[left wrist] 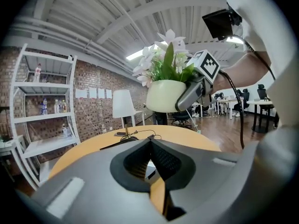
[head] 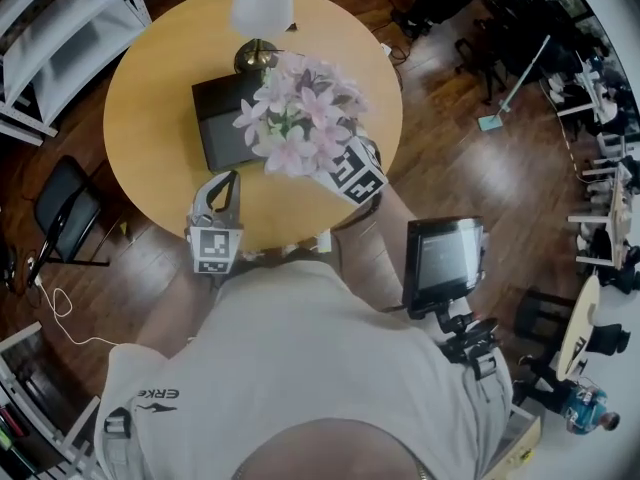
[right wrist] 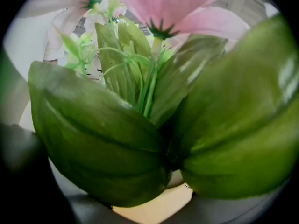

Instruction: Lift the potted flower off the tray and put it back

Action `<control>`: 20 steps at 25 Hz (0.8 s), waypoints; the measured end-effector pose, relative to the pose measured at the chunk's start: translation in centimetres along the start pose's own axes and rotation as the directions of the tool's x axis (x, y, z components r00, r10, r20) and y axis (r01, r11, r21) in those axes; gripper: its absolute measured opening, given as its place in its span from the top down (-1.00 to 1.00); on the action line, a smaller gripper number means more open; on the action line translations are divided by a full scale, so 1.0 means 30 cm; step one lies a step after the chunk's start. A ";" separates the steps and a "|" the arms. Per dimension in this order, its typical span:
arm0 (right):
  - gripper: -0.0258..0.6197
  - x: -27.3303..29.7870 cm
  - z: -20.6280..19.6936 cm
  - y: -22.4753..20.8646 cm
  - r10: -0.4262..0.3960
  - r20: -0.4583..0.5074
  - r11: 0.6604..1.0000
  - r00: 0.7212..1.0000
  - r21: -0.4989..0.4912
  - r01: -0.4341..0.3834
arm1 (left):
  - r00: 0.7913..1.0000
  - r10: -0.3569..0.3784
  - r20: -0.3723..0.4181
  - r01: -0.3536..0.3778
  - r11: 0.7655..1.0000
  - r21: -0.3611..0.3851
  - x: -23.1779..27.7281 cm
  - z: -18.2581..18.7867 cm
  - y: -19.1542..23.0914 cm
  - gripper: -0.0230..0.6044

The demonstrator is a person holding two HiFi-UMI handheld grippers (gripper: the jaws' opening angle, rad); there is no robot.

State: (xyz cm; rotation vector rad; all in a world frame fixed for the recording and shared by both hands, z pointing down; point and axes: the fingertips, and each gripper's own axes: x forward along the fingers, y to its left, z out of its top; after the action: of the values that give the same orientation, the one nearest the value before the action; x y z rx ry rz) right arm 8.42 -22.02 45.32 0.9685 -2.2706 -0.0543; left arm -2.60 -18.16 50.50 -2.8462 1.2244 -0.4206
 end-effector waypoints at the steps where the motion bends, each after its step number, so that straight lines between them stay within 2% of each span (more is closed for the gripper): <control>1: -0.91 -0.003 0.003 0.003 0.001 0.005 1.000 1.000 0.001 -0.001 | 1.000 0.003 0.003 -0.003 1.000 0.004 0.000 0.005 -0.002 0.92; 7: -0.91 -0.020 0.020 0.031 0.030 0.051 0.999 0.998 -0.034 -0.029 | 0.998 0.069 0.007 -0.069 0.998 0.004 -0.036 0.014 -0.007 0.92; 12: -0.91 -0.194 -0.020 0.217 0.079 0.070 0.995 0.994 -0.072 -0.074 | 0.992 0.124 0.020 -0.124 0.992 0.010 -0.212 0.053 -0.188 0.92; 20: -0.91 -0.266 -0.129 0.370 0.173 0.097 0.983 0.980 -0.074 -0.166 | 0.976 0.215 -0.026 -0.215 0.977 0.011 -0.357 0.016 -0.350 0.92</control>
State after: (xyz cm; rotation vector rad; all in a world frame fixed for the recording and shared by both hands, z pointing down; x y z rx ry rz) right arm 7.77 -7.93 47.01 0.7506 -2.4217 -0.1067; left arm -2.05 -3.28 48.72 -2.6695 1.5113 -0.4552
